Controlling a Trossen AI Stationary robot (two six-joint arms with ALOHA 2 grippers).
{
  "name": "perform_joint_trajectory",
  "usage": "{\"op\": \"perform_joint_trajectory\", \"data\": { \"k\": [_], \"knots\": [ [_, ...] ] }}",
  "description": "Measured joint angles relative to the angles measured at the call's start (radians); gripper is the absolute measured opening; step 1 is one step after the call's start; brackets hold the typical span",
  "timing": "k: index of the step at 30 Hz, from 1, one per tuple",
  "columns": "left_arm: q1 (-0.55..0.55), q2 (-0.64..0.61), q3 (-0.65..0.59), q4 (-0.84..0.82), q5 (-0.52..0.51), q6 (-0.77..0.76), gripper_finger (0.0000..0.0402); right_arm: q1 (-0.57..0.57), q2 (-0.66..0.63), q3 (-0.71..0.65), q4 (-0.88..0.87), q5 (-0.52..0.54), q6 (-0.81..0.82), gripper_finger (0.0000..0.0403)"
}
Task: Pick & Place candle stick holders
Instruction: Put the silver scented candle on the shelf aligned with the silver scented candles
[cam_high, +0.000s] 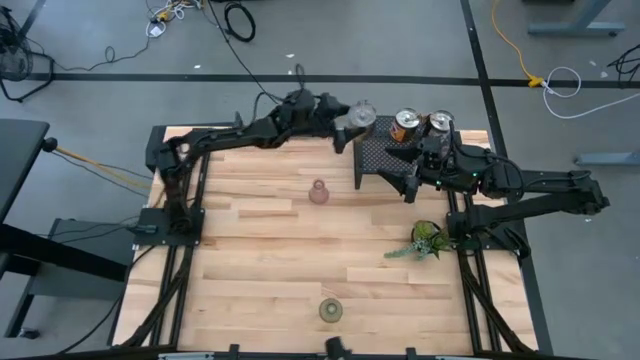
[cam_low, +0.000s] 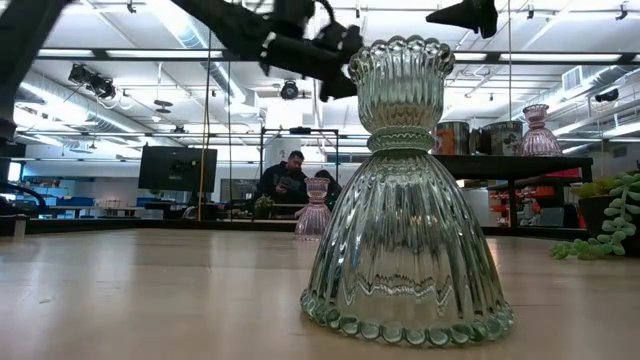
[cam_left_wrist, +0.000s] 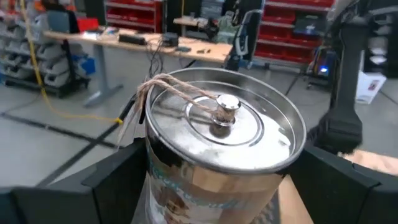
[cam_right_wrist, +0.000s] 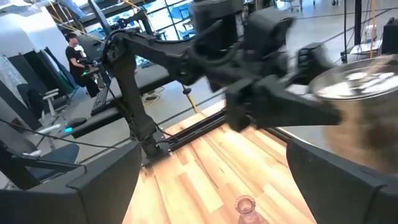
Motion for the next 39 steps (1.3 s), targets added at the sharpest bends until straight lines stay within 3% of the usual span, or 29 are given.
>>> {"op": "perform_joint_trajectory", "data": {
  "k": [6,10,39],
  "knots": [
    [0.02,0.181,0.233,-0.108,0.061,0.025,0.0358,0.0,0.0,0.0,-0.009,-0.008,0.035,0.0396],
    [0.029,0.239,0.309,-0.219,0.066,0.086,0.0358,0.0,0.0,0.0,-0.034,-0.023,0.05,0.0396],
    [0.064,0.315,0.313,-0.097,0.084,0.047,0.0375,0.0,0.0,0.0,-0.077,-0.026,0.068,0.0396]
  ]
}}
